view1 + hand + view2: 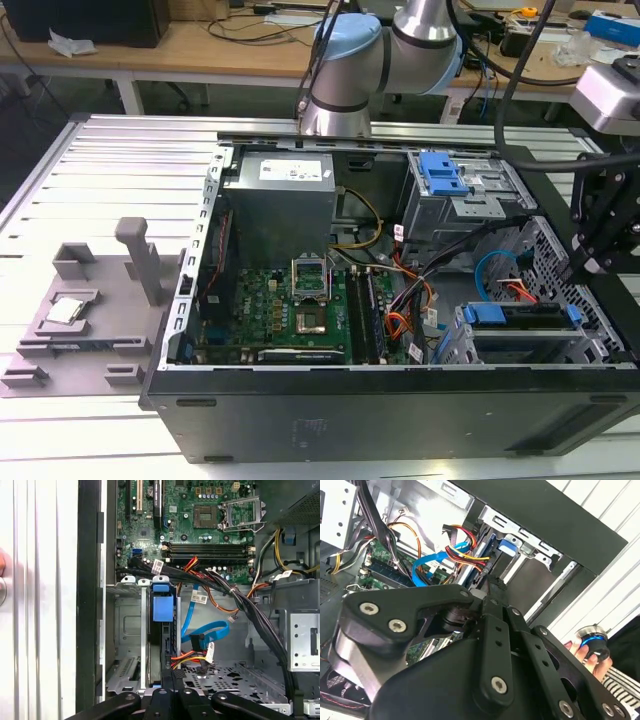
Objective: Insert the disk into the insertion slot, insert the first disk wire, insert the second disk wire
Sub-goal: 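Insert the first disk wire, then insert the second disk wire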
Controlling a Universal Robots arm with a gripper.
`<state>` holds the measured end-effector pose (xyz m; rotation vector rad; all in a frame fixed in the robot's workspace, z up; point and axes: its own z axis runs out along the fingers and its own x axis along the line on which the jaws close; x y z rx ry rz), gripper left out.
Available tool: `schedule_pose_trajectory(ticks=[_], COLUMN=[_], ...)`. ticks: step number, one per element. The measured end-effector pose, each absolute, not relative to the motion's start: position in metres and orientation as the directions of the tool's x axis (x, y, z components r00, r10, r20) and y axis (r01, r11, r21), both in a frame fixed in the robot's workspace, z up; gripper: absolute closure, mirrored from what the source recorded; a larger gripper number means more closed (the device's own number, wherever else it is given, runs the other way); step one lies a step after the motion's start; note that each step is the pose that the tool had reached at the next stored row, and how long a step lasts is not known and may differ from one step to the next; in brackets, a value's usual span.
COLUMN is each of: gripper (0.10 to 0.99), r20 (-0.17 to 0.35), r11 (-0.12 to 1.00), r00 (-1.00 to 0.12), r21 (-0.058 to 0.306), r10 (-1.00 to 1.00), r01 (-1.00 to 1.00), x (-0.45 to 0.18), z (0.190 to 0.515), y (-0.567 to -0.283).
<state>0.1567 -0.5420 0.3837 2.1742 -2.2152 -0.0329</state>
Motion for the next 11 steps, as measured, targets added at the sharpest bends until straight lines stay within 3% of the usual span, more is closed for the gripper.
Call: schedule_pose_trajectory(ticks=[11], gripper=[0.980], r20=[0.012], r11=[0.019], r00=[-0.018], r21=[0.041], r10=[-1.000], r01=[-0.999], x=[0.1565], z=[0.3838], y=[-0.5420])
